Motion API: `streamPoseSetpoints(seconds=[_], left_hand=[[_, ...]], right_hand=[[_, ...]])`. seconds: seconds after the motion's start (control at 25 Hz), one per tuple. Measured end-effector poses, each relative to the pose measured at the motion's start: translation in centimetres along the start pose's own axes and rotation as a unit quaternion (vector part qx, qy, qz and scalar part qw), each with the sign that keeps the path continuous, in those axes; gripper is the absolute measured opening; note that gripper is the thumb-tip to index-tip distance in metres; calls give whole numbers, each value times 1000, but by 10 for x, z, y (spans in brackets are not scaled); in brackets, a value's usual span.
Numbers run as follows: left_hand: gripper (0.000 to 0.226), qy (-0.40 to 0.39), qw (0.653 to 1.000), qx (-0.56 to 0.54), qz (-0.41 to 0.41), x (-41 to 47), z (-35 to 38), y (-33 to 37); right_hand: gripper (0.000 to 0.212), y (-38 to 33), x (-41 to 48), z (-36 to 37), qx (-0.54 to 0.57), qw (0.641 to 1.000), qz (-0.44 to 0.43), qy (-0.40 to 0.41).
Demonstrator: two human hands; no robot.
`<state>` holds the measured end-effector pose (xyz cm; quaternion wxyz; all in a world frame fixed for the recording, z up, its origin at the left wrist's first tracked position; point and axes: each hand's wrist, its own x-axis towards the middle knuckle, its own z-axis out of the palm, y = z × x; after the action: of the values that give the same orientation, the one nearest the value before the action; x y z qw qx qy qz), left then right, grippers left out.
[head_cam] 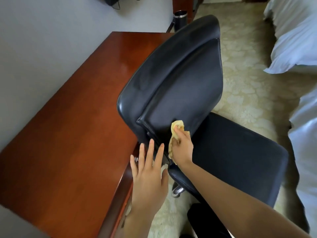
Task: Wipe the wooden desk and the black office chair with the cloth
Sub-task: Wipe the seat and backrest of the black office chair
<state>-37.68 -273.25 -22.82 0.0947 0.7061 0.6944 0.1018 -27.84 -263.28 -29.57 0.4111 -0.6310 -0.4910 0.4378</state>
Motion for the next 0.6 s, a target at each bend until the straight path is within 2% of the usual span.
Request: streamPoseSetpoints(seconds=[0.12,0.28,0.6], left_hand=[[71,-7,998,-43,-48,-36,6,1],[65,-5,994,-89,-61,-49,8,30],[55,37,982,-168,-83,-17,5,128]], right_hand=[[46,1,-33,-20,-4,997,24,-78],[44,-2,-64,-63,-3,995,49,-88],[45,-17,-45,-199,-37,991,-34,-122]])
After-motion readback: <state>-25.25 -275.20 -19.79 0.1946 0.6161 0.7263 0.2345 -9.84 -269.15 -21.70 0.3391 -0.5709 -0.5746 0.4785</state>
